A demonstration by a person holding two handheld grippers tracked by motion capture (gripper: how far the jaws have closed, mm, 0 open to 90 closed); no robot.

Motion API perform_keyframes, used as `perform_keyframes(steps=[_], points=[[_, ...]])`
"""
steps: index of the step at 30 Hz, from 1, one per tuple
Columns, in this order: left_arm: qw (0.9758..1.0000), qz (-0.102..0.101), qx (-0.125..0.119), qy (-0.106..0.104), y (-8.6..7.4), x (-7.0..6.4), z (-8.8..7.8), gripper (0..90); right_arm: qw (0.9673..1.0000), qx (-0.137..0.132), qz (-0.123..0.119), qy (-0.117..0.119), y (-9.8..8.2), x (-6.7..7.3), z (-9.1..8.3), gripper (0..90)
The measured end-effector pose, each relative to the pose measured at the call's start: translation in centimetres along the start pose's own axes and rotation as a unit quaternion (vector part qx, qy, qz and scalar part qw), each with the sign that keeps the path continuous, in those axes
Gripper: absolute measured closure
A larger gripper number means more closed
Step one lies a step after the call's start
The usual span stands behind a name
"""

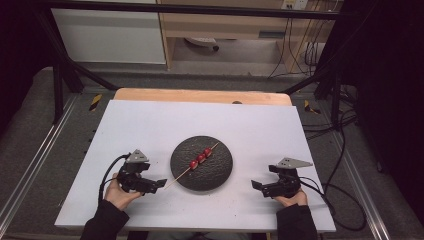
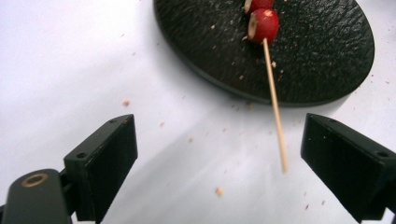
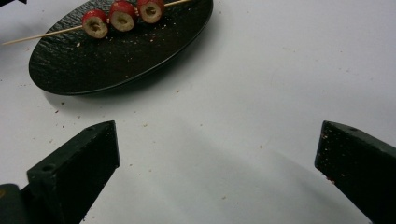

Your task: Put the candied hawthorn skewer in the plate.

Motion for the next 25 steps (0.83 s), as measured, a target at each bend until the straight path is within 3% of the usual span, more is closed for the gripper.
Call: perform_keyframes(steps=[4, 14, 25], points=[[0.9998, -0.010, -0.016, -0.005, -1.4, 1.0, -0.7, 10.3, 1.0000, 0.004, 0.000, -0.001, -0.1, 0.0, 0.1, 0.4], [0.9992, -0.008, -0.038, -0.006, -4.7, 2.2, -1.8, 10.4, 1.0000, 0.009, -0.004, -0.001, -0.2, 0.1, 0.1, 0.4], [0.9991, 0.000, -0.041, -0.003, -5.1, 2.4, -2.1, 10.5, 0.9999, 0.014, -0.008, 0.002, -0.3, 0.1, 0.1, 0.4]])
Point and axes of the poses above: each handheld gripper's, and its own axes: z roughly forward along the jaws, y roughly out of its top, x roughly to its left, the point moved 2 cm from there along z, roughly forward along the jaws, and after that the axes turned 11 degrees about -x, right-handed, at the moved point
